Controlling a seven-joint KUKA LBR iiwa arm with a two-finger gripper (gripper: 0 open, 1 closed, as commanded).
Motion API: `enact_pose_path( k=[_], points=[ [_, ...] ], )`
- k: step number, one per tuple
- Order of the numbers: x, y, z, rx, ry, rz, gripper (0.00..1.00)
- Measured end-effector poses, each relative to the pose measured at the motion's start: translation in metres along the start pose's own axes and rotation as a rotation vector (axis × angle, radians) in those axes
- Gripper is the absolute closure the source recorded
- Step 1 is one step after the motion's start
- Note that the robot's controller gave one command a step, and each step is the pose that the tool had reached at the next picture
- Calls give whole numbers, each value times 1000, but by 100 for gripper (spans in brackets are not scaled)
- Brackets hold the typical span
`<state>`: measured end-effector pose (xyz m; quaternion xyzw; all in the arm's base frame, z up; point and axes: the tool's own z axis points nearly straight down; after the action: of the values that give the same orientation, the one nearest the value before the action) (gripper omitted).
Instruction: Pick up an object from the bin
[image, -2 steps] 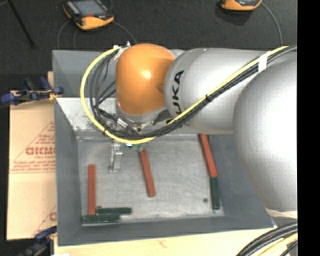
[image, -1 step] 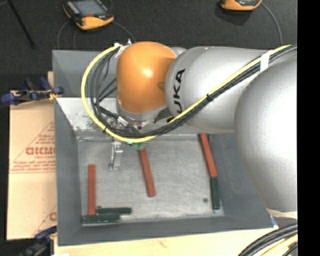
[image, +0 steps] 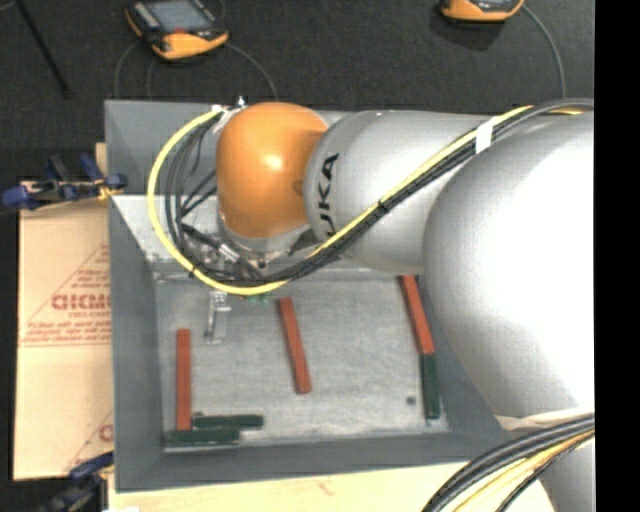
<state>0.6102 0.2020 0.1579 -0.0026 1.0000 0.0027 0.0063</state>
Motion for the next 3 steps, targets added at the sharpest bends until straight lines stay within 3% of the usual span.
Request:
enact_pose_path(
  k=[1, 2, 3],
  points=[
    [-13, 15, 48, 4, 8, -147, 0],
    [-1, -5, 80, 2, 8, -353, 0],
    [30, -1, 80, 4, 14, -387, 0]
  ],
)
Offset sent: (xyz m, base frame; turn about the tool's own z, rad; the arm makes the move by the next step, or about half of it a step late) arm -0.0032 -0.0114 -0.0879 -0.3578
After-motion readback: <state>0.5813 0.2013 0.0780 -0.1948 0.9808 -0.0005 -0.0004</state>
